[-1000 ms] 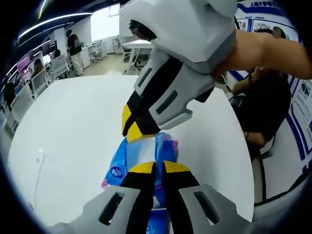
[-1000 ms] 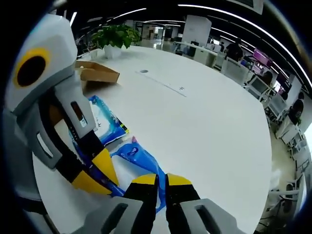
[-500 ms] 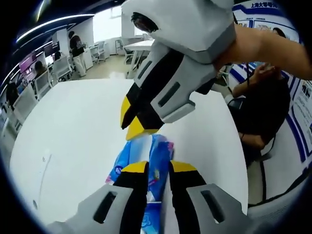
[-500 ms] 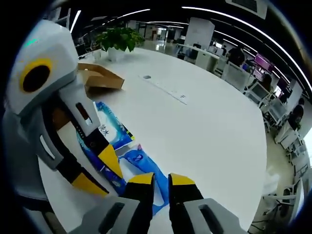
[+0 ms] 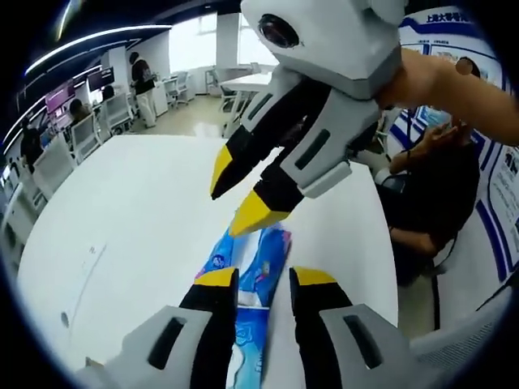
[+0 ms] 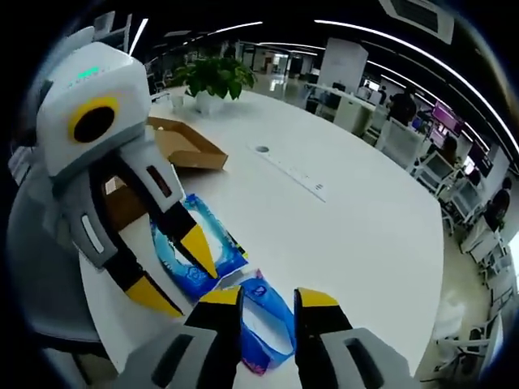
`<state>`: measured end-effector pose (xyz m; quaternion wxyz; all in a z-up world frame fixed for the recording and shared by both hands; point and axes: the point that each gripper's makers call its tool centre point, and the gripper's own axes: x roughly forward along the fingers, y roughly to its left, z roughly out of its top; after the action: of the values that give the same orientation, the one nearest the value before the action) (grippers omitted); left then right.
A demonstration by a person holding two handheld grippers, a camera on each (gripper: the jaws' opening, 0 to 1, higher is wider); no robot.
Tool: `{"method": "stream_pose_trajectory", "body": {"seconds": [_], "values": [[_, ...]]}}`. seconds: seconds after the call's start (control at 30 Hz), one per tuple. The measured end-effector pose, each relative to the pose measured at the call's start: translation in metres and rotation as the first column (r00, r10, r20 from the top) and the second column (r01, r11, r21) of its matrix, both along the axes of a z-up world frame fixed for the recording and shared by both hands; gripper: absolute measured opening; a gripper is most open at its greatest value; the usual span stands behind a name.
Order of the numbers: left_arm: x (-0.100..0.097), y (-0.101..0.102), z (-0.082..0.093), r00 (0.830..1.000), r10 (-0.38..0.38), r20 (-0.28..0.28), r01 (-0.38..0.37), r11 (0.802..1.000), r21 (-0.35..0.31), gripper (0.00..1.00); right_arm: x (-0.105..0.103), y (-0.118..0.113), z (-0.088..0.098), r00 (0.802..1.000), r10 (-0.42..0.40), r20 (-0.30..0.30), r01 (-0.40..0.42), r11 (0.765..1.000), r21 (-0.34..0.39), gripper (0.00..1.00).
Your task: Operate the shoe box by opening the lid, removing the specified soft item, and placing it in the target area until the item is outside and the box remains undamaged.
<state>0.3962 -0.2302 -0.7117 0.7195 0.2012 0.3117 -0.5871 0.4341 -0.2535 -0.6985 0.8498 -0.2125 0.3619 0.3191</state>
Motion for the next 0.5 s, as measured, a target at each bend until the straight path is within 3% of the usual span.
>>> {"method": "stream_pose_trajectory", "body": {"seconds": [0.3,0.5], "values": [[0.006,0.047,0.026,0.999,0.053,0.003,-0.053,0.998,-0.045,0.35,-0.008,0.033,0.019,0.999,0.054,-0.001,-0.054,0.998,0.017,0.3],[0.011,0.084,0.033,0.996,0.094,0.007,-0.094,0.994,-0.053,0.38,-0.013,0.064,0.031,0.995,0.101,0.008,-0.102,0.993,0.054,0.33]]}}
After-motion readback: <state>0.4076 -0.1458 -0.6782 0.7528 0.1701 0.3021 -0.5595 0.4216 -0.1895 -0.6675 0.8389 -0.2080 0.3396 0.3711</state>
